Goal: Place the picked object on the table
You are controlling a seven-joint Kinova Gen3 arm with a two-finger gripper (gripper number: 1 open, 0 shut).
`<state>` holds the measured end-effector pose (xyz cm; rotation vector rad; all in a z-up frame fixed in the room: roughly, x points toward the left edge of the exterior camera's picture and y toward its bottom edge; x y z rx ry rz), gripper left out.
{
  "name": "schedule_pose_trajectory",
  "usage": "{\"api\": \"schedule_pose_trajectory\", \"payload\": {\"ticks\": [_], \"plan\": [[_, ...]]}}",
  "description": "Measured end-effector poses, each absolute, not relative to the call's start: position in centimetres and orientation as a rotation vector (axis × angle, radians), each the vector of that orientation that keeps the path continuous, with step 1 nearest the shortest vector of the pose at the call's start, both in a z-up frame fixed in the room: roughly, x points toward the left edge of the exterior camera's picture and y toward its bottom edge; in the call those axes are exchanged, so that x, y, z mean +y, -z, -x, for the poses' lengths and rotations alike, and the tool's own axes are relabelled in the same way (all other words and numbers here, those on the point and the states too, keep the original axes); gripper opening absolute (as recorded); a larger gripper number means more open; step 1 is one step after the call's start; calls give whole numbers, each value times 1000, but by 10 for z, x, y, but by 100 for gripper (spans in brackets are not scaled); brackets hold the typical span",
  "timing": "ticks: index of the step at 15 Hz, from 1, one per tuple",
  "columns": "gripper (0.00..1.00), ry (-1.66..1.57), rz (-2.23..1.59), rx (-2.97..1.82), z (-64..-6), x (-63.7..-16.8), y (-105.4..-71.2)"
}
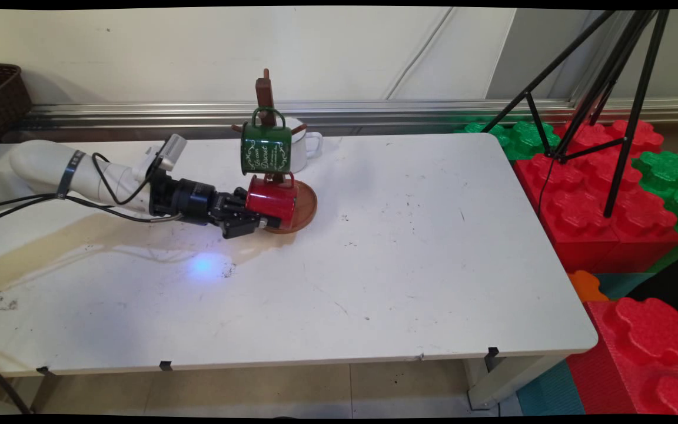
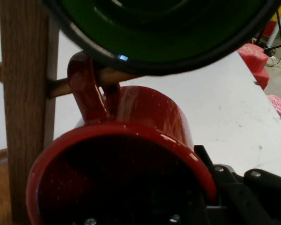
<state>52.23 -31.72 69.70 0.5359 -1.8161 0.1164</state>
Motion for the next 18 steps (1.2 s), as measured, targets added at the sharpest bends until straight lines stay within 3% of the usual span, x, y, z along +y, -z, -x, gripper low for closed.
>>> {"api": "schedule_pose_trajectory", "payload": {"ticks": [18], "plan": [[0,-42,-445,-1839,-530,-270,-727]]}}
